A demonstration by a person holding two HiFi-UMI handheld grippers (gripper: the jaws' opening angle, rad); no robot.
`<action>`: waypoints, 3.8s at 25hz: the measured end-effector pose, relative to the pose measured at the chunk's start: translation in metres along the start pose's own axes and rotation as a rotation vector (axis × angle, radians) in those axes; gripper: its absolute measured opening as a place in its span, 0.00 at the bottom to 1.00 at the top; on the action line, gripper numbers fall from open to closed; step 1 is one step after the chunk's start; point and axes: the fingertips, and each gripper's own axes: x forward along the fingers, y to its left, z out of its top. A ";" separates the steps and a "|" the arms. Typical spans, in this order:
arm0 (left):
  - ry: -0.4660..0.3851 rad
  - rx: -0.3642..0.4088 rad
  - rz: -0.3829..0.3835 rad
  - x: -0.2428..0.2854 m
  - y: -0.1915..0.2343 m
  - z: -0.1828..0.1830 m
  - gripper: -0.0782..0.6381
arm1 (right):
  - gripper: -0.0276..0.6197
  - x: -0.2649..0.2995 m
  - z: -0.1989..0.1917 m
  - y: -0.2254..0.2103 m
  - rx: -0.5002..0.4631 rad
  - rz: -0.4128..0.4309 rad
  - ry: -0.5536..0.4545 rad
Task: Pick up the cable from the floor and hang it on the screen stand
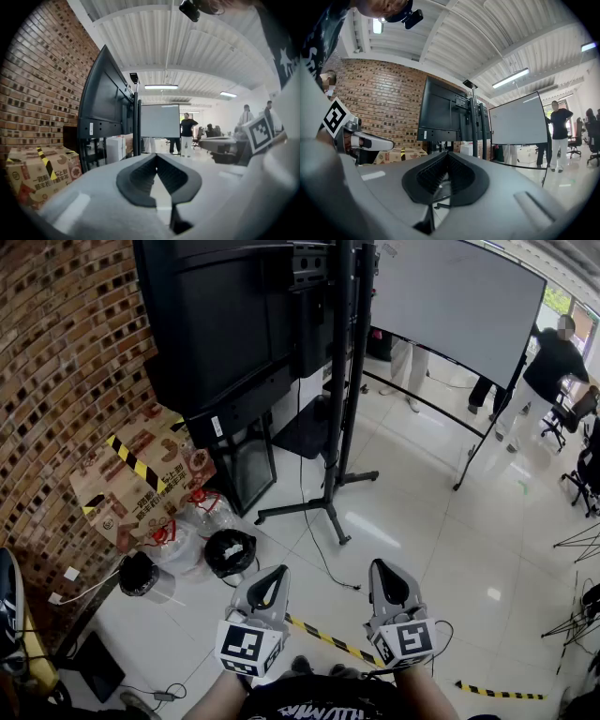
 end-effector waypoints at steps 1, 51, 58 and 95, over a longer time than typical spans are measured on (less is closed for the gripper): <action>-0.007 0.011 0.008 0.000 0.008 -0.002 0.12 | 0.05 0.002 -0.001 -0.002 -0.003 -0.012 -0.006; 0.135 -0.017 0.200 0.321 0.223 -0.134 0.12 | 0.05 0.344 -0.241 -0.161 0.026 0.090 0.229; 0.219 -0.037 0.182 0.349 0.249 -0.256 0.12 | 0.05 0.361 -0.380 -0.138 0.045 0.171 0.355; 0.430 -0.118 0.037 0.410 0.293 -0.621 0.12 | 0.14 0.347 -0.917 -0.050 0.001 0.519 1.030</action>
